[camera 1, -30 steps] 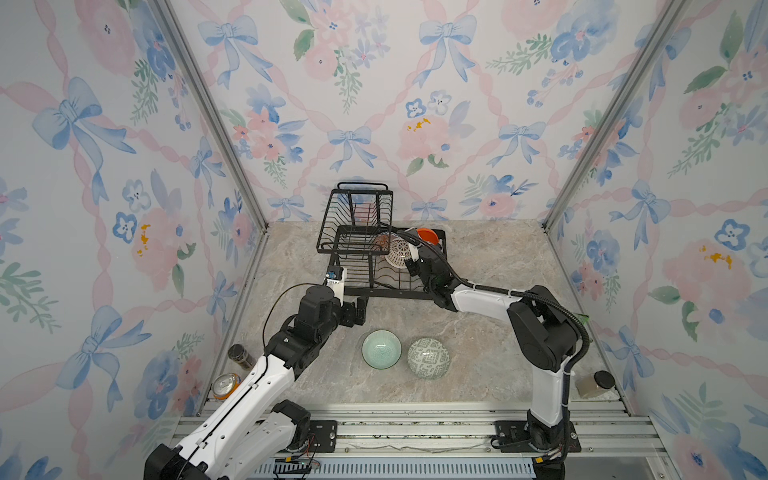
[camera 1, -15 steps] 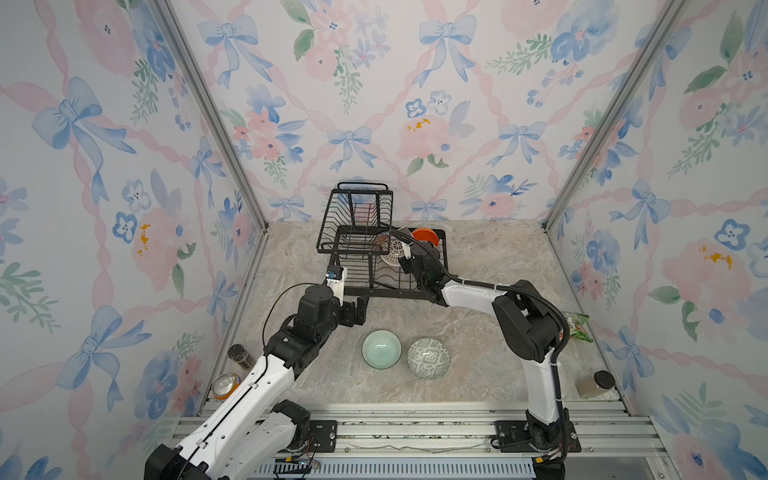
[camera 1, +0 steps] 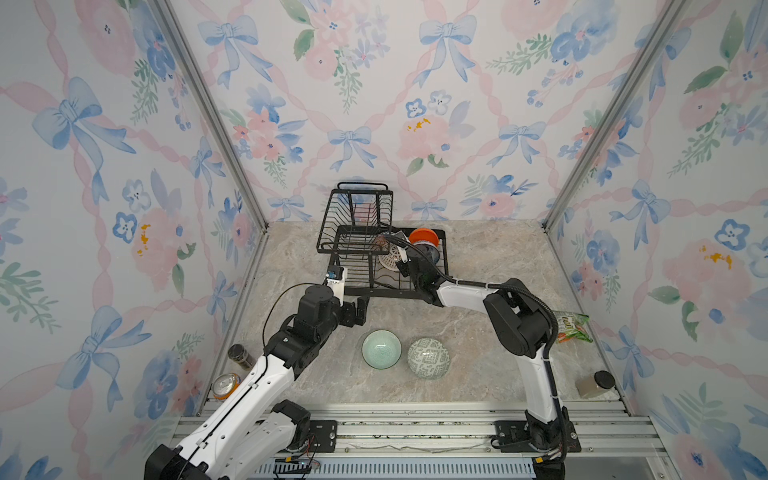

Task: Load the bowls into the dish rack
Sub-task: 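Carry the white maroon-patterned bowl into the rack with the right gripper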

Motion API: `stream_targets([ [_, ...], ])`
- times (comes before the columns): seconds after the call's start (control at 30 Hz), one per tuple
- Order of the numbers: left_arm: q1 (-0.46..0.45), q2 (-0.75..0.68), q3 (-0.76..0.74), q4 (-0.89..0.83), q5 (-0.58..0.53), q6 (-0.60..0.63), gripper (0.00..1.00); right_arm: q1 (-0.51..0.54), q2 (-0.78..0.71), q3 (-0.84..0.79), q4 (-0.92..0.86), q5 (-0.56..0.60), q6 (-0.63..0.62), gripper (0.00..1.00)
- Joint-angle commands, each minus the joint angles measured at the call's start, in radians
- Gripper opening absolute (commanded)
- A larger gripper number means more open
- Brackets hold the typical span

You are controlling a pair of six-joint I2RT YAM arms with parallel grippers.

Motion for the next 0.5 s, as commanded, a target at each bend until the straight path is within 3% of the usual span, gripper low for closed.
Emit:
stream_targets([
  [0.0, 0.008, -0.011, -0.006, 0.007, 0.012, -0.009, 0.98, 0.018, 0.028, 0.057, 0.073, 0.016, -0.033, 0.00],
  [0.47, 0.008, -0.014, -0.009, 0.006, 0.019, -0.009, 0.98, 0.030, 0.097, 0.132, 0.123, 0.013, -0.184, 0.00],
])
